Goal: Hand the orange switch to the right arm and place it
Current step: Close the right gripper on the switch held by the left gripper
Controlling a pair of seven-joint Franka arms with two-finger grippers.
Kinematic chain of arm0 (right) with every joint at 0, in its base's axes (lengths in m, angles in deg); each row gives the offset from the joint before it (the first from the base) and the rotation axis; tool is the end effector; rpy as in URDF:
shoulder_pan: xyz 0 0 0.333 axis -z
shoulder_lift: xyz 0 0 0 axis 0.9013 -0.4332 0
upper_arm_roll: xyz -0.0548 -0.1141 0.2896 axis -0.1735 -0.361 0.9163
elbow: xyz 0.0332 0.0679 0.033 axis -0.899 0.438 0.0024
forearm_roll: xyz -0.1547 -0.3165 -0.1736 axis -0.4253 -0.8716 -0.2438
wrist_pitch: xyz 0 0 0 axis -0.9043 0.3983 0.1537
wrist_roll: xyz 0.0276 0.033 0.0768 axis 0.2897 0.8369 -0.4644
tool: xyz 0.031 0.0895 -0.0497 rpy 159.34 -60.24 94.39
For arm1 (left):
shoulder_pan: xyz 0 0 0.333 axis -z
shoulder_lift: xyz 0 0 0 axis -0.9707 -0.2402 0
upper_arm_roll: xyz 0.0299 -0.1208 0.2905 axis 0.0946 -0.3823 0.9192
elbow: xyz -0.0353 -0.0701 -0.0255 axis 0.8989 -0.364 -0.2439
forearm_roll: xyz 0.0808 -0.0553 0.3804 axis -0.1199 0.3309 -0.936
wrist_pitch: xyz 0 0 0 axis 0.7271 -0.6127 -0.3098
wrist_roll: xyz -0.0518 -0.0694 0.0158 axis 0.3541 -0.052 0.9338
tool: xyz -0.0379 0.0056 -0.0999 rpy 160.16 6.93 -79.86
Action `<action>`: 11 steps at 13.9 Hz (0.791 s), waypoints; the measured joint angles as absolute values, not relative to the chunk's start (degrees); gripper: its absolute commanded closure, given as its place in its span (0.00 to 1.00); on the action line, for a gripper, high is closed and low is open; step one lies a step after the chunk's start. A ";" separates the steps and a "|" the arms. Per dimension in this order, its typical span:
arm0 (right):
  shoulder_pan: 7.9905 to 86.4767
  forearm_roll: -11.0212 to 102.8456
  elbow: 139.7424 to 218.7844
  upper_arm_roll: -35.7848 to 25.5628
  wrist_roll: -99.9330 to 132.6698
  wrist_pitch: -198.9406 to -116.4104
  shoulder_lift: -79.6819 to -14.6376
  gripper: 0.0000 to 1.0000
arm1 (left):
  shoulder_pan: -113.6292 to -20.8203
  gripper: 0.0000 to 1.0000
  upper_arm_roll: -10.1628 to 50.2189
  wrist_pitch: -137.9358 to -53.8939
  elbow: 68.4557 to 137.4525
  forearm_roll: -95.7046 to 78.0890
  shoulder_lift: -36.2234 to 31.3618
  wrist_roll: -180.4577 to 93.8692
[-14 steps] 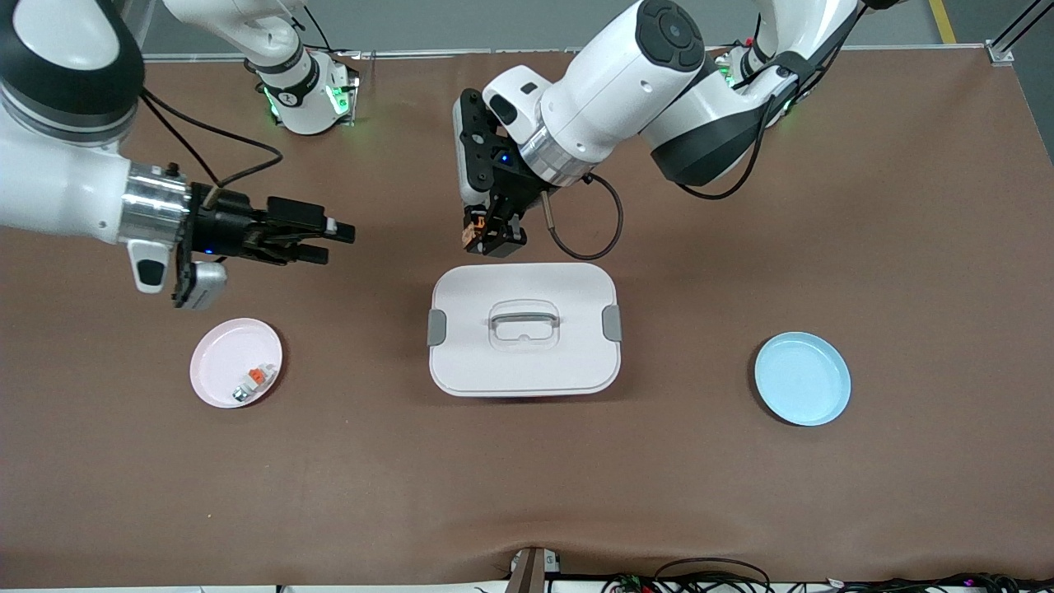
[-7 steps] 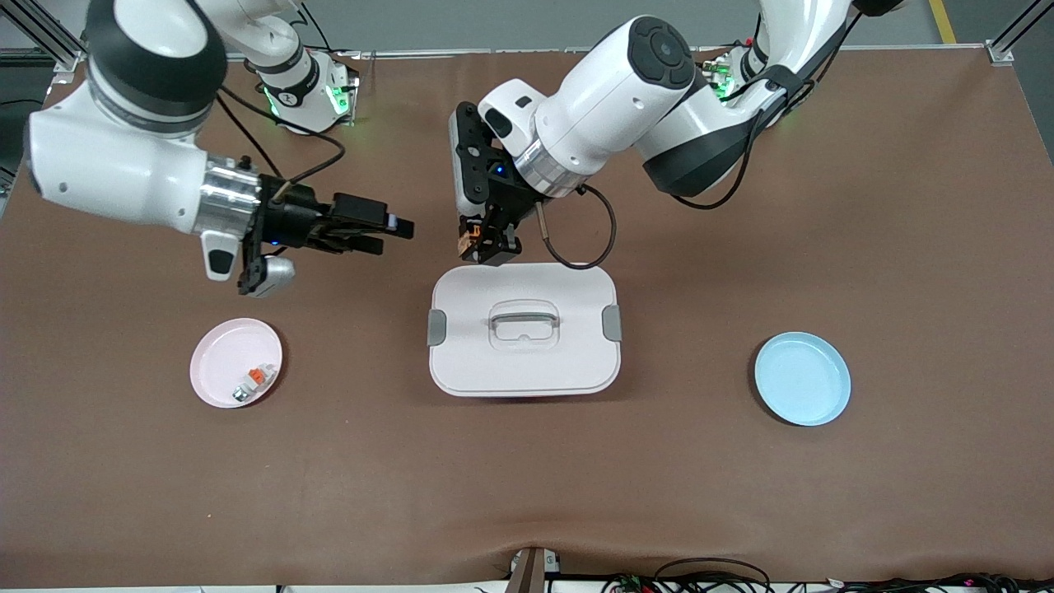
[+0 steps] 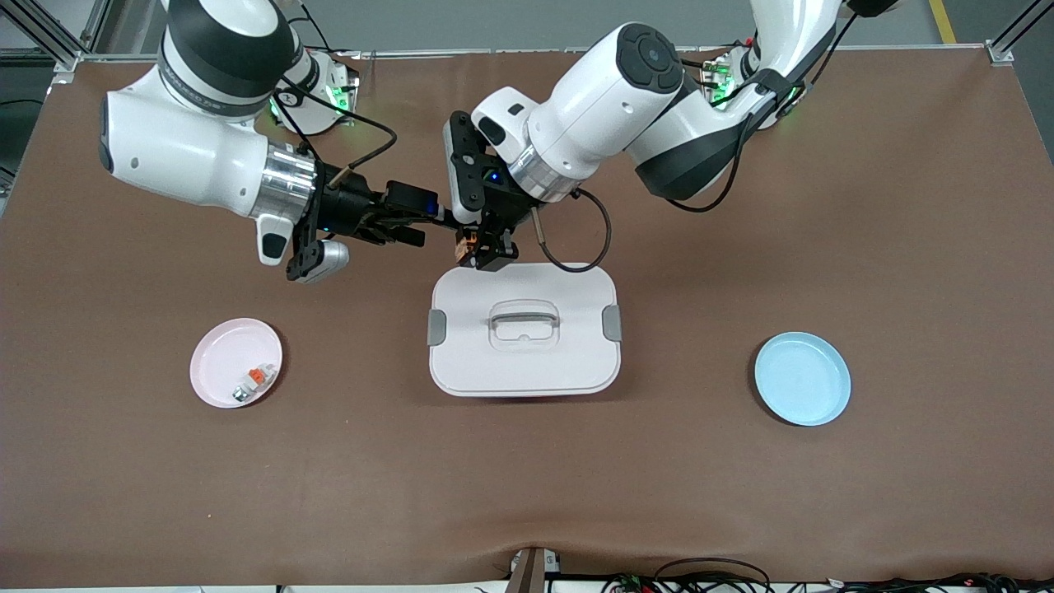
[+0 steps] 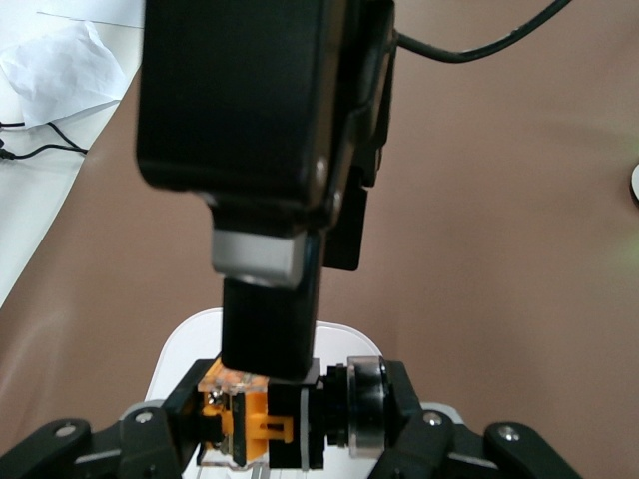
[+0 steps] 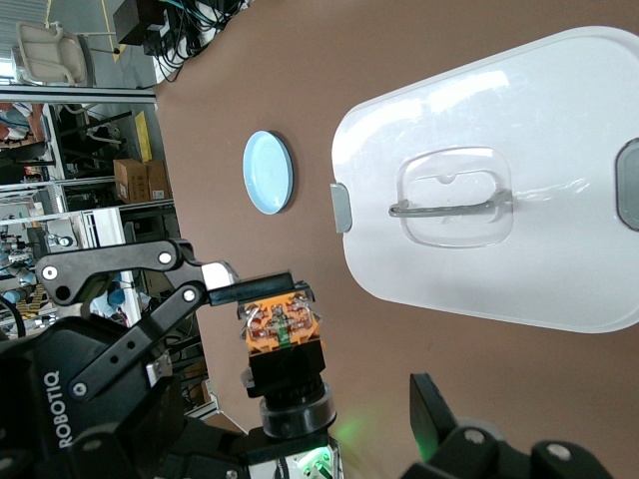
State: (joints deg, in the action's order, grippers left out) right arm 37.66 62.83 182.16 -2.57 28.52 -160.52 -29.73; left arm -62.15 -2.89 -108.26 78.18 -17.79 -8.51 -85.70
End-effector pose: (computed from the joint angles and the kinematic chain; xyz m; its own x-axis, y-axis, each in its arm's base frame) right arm 0.5489 0.2894 0.5309 0.9938 -0.0563 -0.0964 -0.1100 -0.6408 -0.7598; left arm 0.5218 -0.5159 0.5382 0.1282 -0.8062 0.5777 -0.9885 -0.1511 0.0084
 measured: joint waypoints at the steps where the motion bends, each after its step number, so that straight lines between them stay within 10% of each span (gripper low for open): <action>1: 37.46 62.83 182.26 -2.57 28.53 -160.96 -29.74 0.00 | -62.15 1.00 -2.88 -108.26 78.15 -17.79 -8.51 -85.70; 11: 35.08 62.83 183.29 -2.58 28.54 -163.91 -31.16 0.00 | -62.14 1.00 -2.19 -108.26 78.04 -17.79 -8.57 -85.70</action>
